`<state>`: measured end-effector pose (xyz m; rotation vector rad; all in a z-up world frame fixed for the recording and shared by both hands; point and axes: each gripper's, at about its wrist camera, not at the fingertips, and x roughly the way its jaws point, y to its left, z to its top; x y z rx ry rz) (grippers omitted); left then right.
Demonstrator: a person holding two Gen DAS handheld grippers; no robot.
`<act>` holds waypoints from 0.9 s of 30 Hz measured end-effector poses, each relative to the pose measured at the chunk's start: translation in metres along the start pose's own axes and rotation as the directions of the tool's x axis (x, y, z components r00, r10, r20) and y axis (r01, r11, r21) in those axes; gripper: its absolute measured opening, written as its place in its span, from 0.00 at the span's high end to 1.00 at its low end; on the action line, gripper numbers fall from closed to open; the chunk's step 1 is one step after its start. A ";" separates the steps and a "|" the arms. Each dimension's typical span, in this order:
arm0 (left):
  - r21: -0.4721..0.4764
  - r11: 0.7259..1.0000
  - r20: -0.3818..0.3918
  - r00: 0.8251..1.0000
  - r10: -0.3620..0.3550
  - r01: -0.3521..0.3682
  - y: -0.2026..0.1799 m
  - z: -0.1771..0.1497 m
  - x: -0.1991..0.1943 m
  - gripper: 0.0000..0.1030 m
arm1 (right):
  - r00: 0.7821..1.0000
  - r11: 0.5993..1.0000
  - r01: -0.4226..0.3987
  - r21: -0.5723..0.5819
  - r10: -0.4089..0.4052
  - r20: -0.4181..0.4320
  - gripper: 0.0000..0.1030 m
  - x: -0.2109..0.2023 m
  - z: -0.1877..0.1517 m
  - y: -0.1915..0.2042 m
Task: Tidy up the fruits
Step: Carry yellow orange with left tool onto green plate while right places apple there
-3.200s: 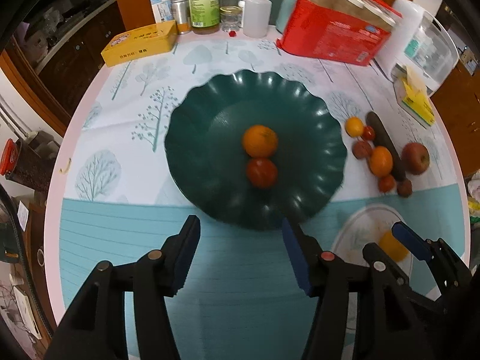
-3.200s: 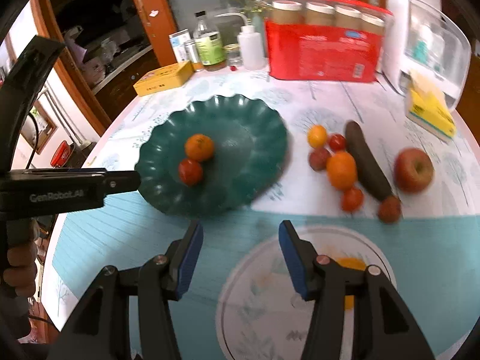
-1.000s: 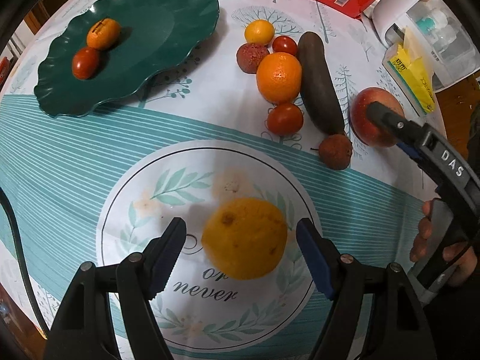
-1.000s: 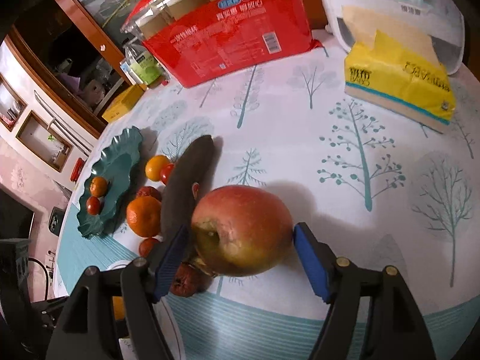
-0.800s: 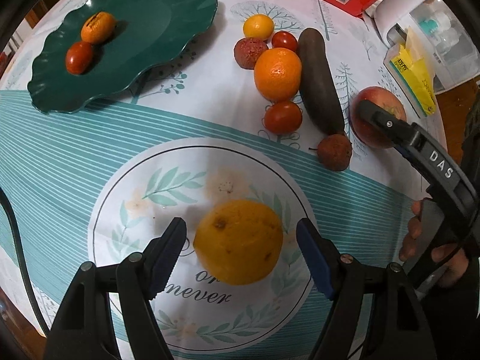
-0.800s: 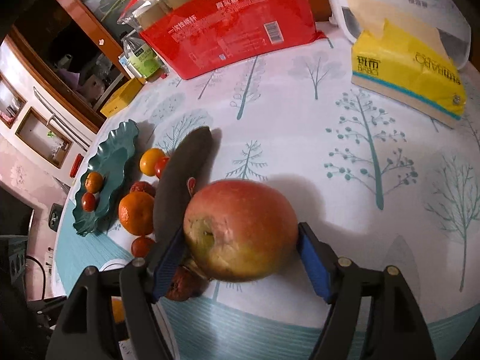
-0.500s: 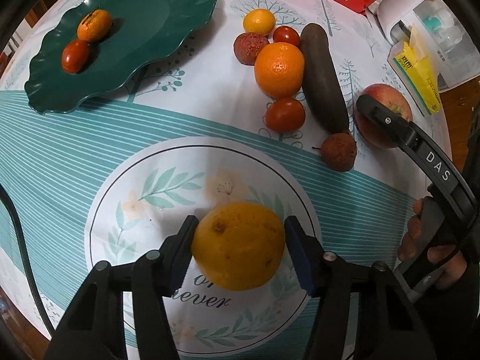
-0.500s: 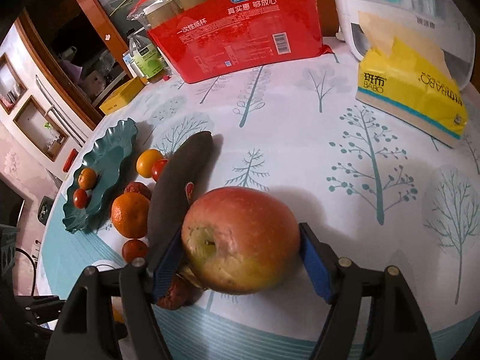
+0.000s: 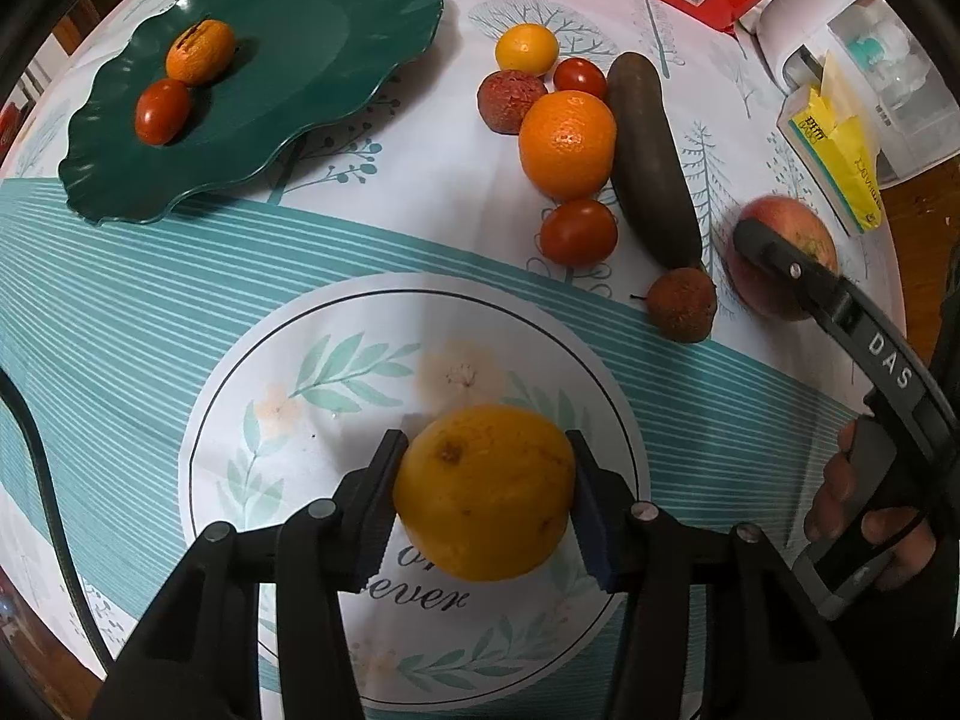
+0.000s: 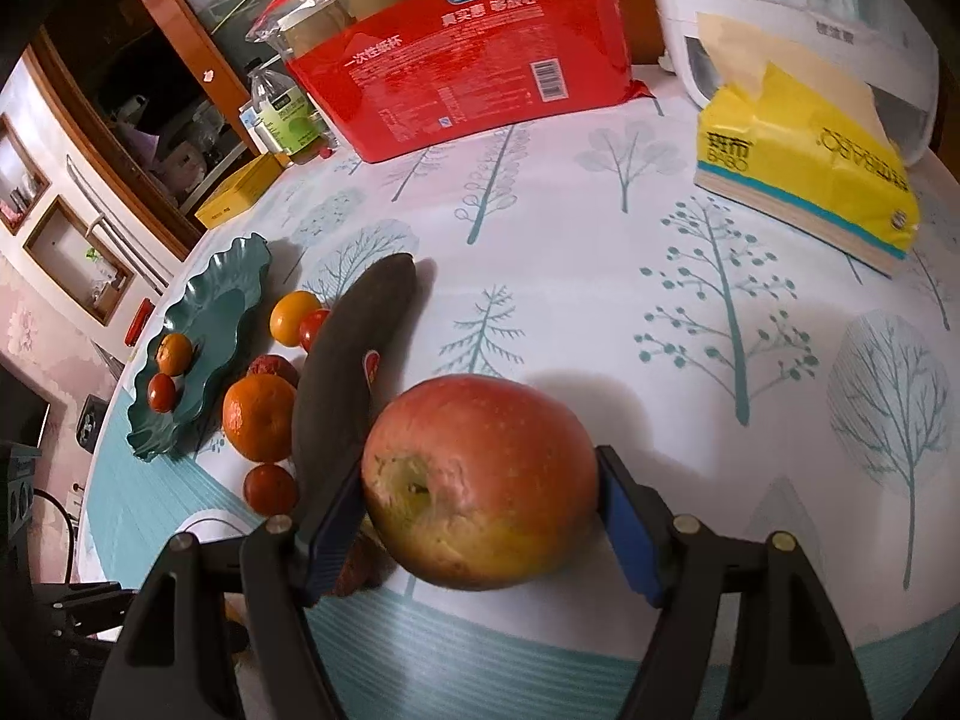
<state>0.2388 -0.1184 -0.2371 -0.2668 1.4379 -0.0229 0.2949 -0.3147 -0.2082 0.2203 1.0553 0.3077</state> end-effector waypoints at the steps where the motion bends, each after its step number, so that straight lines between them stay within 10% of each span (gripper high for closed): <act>1: 0.000 1.000 0.004 1.000 -0.002 0.002 0.002 -0.002 -0.002 0.52 | 1.000 1.000 0.004 0.002 -0.004 -0.002 0.29 -0.002 -0.002 -0.001; 27: -0.074 0.992 0.161 0.981 0.110 -0.099 0.125 -0.010 -0.076 0.52 | 0.996 0.997 -0.001 -0.080 -0.006 -0.085 0.29 -0.048 -0.063 0.080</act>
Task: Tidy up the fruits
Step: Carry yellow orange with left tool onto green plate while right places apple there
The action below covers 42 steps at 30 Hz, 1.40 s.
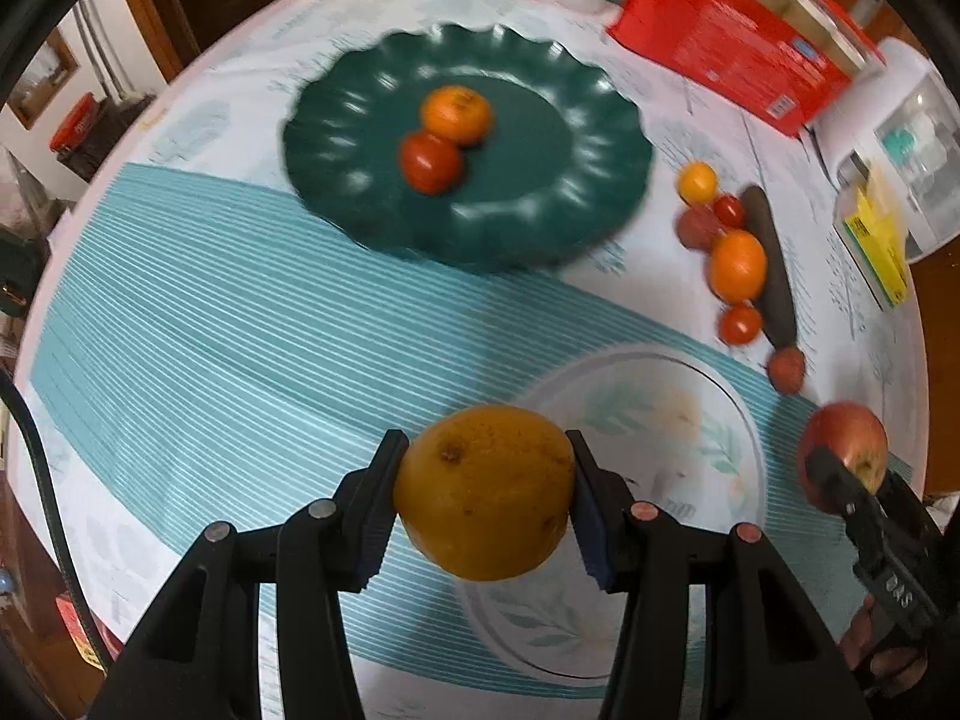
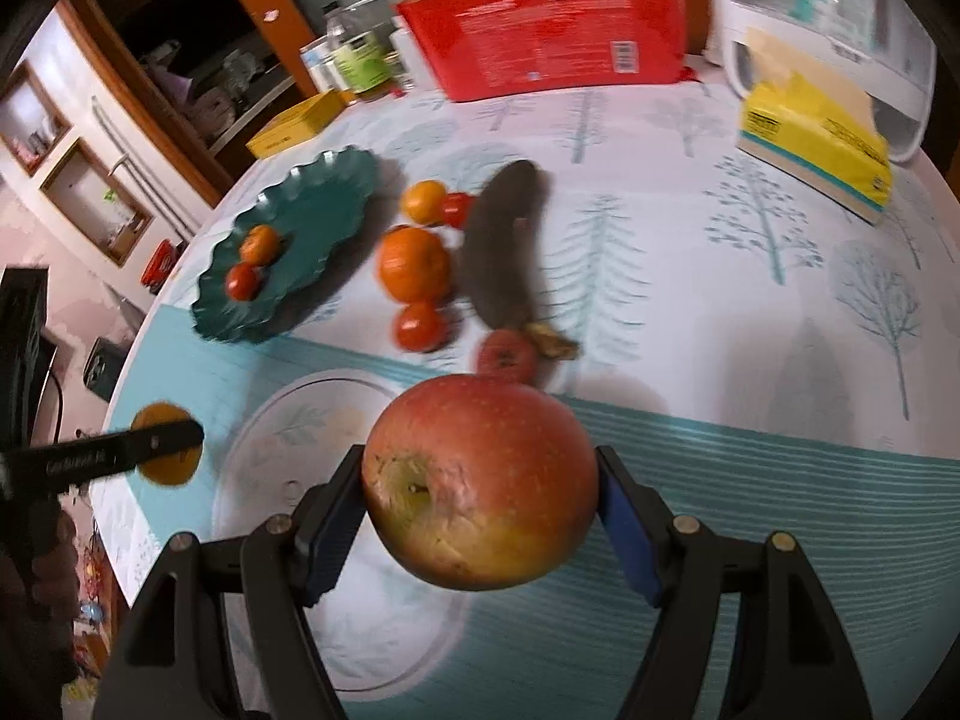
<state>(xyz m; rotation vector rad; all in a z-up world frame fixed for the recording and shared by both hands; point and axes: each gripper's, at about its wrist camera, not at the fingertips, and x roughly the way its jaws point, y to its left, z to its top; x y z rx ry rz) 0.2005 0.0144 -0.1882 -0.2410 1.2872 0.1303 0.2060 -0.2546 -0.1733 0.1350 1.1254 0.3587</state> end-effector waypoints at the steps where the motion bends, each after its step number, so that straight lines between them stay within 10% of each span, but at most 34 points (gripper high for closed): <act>1: 0.001 1.000 0.007 1.000 0.009 -0.009 0.007 0.004 -0.001 0.52 | 1.000 1.000 -0.003 -0.005 0.003 0.000 0.29 0.001 0.000 0.007; 25: 0.150 0.989 0.099 0.995 -0.009 -0.006 0.103 0.107 -0.016 0.52 | 0.995 0.999 -0.025 0.027 0.022 0.096 0.29 0.041 0.037 0.166; 42: 0.201 0.975 0.078 0.991 -0.109 0.092 0.106 0.161 0.025 0.52 | 0.990 0.994 0.049 0.097 -0.061 0.124 0.29 0.081 0.082 0.178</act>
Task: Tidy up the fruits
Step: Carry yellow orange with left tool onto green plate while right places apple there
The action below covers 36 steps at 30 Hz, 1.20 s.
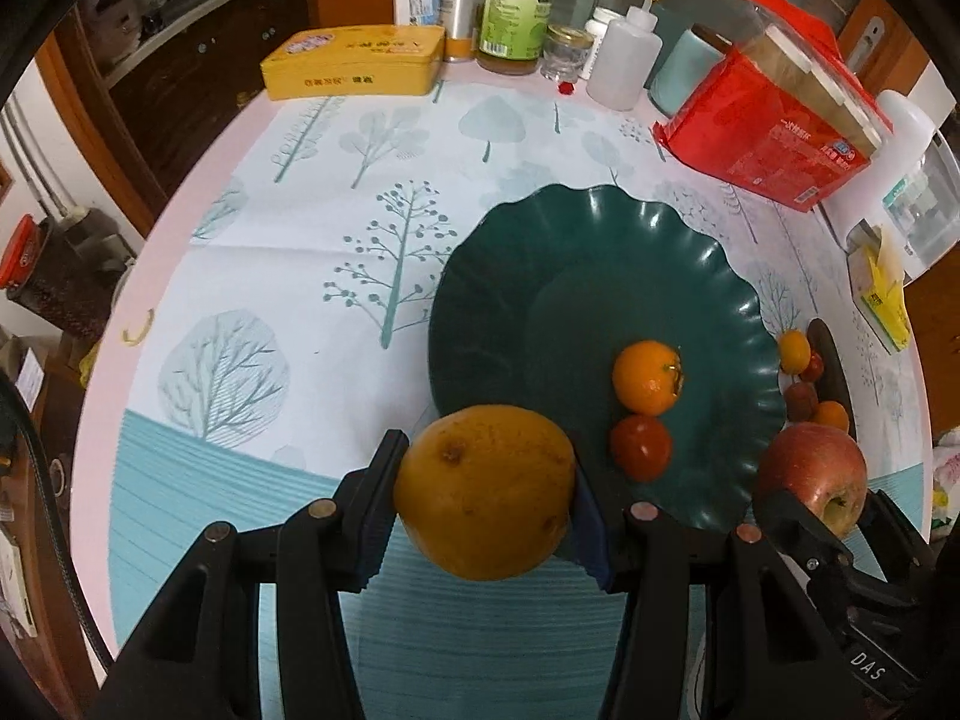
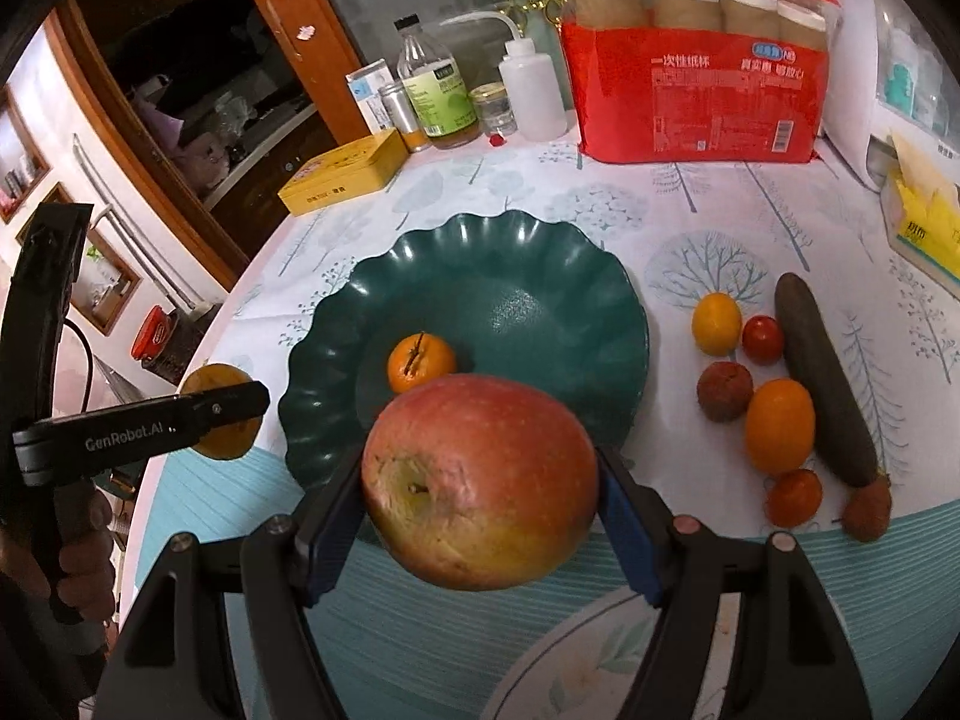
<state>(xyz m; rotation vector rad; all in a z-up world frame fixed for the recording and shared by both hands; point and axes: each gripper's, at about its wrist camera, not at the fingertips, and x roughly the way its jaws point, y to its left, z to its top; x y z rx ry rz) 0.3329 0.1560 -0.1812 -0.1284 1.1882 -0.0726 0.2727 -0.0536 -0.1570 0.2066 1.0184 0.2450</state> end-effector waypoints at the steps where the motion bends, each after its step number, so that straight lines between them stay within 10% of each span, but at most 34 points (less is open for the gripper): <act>1: 0.001 1.000 -0.006 1.000 -0.009 0.009 0.000 0.001 0.005 0.52 | 1.000 1.000 0.002 0.003 -0.002 -0.007 0.29 0.003 0.000 0.000; 17: 0.065 0.993 0.028 0.994 -0.101 0.099 -0.010 0.002 0.024 0.50 | 0.997 1.000 0.027 -0.007 -0.028 -0.070 0.27 0.036 0.004 0.004; 21: 0.068 0.991 0.060 0.991 -0.117 0.113 -0.010 0.001 0.011 0.35 | 1.000 1.000 0.022 -0.008 -0.022 -0.014 0.27 0.029 0.006 0.005; 36: 0.153 0.983 0.107 0.988 -0.116 0.099 -0.030 -0.022 -0.037 0.29 | 0.995 0.992 0.066 0.108 -0.074 0.073 0.27 -0.023 -0.005 -0.012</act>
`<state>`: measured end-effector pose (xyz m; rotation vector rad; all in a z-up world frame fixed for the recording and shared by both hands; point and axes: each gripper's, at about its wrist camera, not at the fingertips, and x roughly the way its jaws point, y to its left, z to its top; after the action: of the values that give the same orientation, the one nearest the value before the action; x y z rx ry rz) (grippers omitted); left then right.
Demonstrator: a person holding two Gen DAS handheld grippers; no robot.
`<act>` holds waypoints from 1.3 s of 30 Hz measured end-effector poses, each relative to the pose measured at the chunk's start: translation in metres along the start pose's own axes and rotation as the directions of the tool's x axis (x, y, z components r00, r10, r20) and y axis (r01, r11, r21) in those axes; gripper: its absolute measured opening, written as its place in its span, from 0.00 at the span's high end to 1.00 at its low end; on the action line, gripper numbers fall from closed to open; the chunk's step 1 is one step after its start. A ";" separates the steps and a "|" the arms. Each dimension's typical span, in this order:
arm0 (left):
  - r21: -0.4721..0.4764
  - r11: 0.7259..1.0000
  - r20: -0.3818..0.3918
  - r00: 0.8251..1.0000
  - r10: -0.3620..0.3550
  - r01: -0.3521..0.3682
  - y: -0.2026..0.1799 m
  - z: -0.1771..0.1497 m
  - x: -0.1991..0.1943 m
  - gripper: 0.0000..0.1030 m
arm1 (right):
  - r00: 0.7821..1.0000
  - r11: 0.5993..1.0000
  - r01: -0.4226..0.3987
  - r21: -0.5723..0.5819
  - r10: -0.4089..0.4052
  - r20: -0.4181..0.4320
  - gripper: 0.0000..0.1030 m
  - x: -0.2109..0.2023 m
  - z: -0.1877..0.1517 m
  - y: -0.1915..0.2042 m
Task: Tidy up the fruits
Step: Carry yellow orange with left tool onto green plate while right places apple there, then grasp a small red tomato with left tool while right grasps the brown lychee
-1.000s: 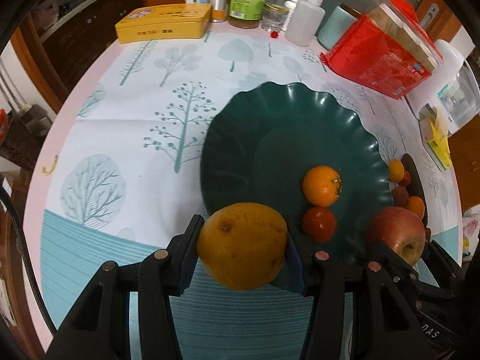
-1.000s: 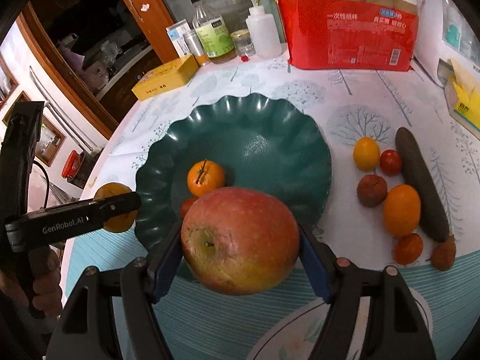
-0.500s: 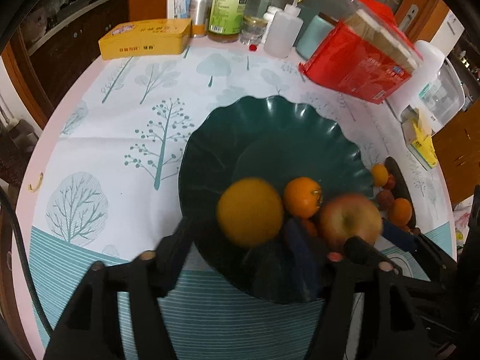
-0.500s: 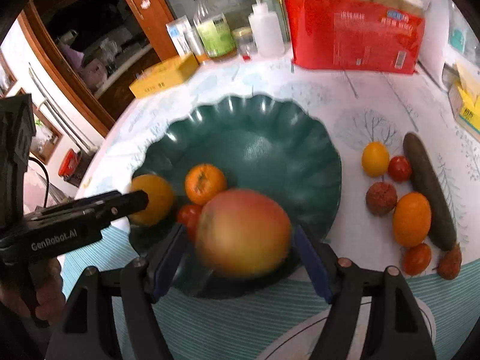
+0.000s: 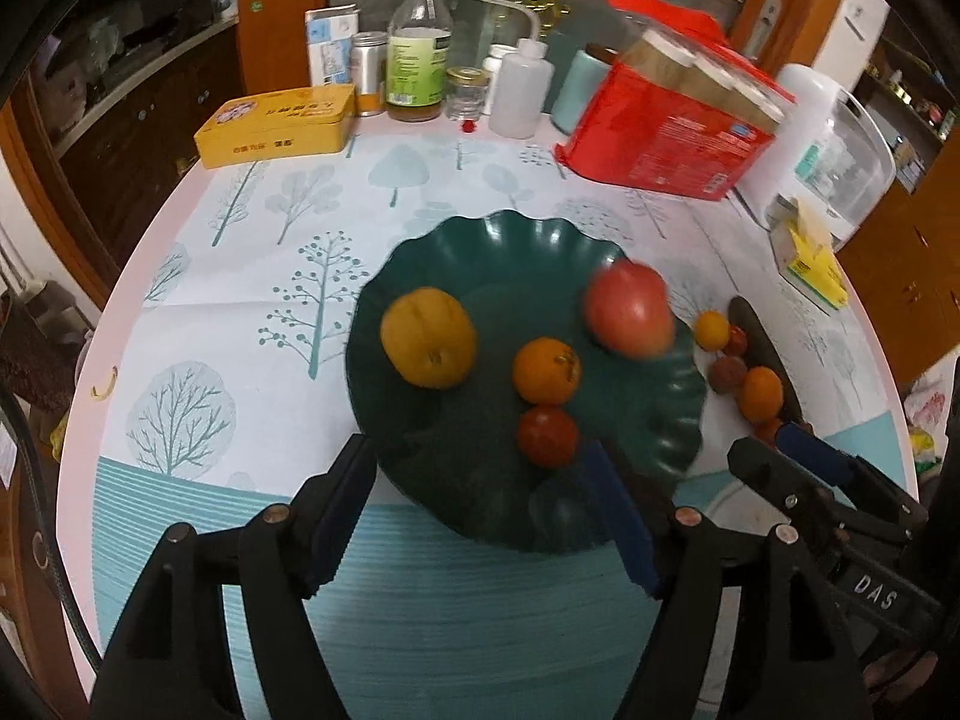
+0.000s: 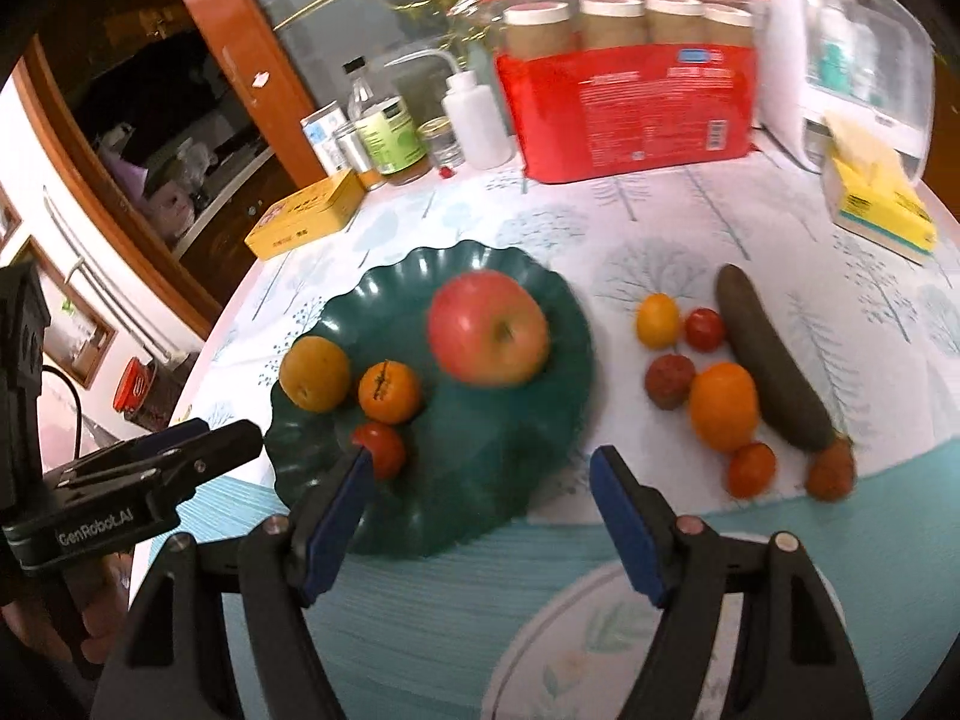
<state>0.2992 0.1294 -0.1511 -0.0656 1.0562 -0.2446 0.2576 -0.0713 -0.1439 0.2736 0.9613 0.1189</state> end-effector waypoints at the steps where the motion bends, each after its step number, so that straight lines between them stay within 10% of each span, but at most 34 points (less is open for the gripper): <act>1: 0.005 1.000 -0.001 1.000 0.002 -0.002 -0.002 -0.002 -0.002 0.29 | 1.000 1.000 0.006 0.004 -0.006 0.002 0.27 -0.003 -0.002 -0.002; 19: 0.054 0.998 -0.068 0.998 -0.005 0.009 -0.061 -0.042 -0.014 0.29 | 0.998 0.997 0.062 0.050 -0.063 0.016 0.27 -0.057 -0.052 -0.064; 39: 0.064 0.998 -0.119 0.993 -0.009 0.017 -0.177 -0.029 0.032 0.29 | 0.996 0.996 0.065 -0.055 -0.062 0.064 0.27 -0.063 -0.031 -0.159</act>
<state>0.2594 -0.0483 -0.1622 0.0011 1.1653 -0.2974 0.1925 -0.2318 -0.1555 0.1933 0.9024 0.0790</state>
